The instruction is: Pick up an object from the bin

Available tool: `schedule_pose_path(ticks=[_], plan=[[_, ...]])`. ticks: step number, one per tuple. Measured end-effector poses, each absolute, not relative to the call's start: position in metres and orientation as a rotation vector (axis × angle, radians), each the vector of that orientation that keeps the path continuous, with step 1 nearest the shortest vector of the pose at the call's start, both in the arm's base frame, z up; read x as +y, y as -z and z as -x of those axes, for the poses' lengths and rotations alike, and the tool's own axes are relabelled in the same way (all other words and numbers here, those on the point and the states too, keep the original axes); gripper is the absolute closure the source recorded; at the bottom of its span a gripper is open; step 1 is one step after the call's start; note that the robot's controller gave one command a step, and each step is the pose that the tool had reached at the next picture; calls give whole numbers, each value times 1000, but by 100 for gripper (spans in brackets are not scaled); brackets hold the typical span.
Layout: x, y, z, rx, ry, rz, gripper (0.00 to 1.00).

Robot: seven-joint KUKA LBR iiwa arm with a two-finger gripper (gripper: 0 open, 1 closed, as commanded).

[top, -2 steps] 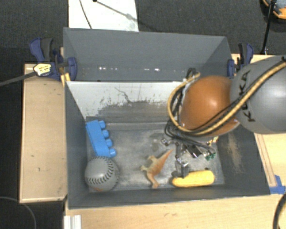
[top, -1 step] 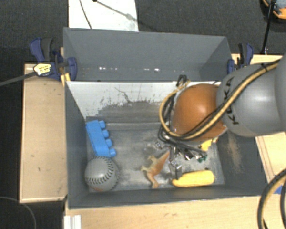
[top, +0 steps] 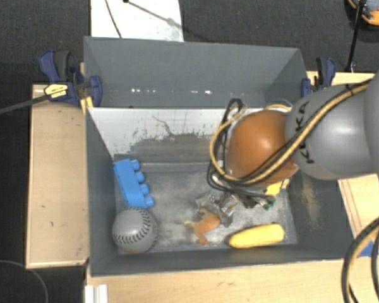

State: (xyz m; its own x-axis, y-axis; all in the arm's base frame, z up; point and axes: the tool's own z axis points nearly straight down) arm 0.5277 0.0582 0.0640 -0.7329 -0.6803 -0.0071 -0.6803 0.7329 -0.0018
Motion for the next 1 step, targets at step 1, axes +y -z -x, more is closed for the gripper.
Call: schedule_pose_path(ticks=[1], plan=[[57,-66,-528,2907,-1,1175,100]])
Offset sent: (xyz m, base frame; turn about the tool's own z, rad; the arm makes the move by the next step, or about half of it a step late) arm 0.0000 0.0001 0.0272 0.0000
